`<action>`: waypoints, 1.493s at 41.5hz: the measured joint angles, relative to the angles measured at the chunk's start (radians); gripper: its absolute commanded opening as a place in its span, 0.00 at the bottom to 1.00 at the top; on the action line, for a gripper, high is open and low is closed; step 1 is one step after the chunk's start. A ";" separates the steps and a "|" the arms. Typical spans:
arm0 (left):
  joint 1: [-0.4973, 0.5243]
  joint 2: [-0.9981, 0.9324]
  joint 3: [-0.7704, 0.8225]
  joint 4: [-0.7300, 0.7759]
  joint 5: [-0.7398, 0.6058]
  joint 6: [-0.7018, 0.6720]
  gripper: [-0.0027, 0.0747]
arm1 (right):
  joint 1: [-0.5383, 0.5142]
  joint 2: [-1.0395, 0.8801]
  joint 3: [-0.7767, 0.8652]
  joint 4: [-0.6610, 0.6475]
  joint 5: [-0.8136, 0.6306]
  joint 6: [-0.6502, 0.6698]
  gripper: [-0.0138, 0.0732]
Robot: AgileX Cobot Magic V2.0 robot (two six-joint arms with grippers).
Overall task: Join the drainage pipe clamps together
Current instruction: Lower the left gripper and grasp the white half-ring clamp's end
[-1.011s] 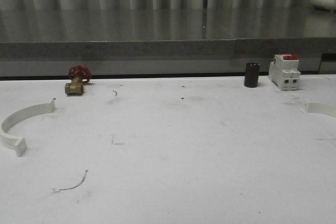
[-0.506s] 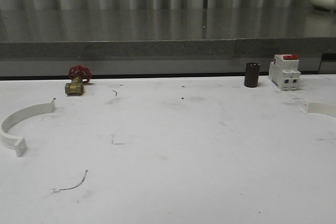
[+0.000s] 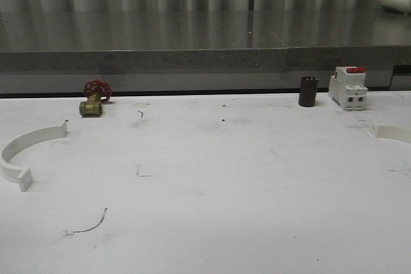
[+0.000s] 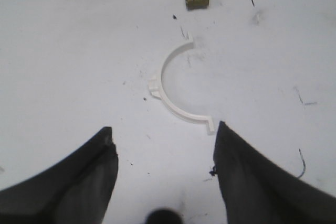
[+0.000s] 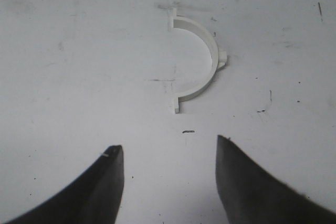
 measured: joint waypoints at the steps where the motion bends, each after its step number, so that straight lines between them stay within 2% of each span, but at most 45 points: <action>1: -0.002 0.027 -0.019 0.000 0.016 0.000 0.56 | 0.000 0.000 0.000 0.000 0.000 0.000 0.65; 10: -0.004 0.281 -0.146 0.000 0.079 0.000 0.56 | 0.000 0.000 0.000 0.000 0.000 0.000 0.65; 33: 0.011 0.762 -0.352 -0.034 0.058 0.000 0.56 | 0.000 0.000 0.000 0.000 0.000 0.000 0.65; 62: 0.029 0.928 -0.394 -0.065 -0.045 0.000 0.56 | 0.000 0.000 0.000 0.000 0.000 0.000 0.65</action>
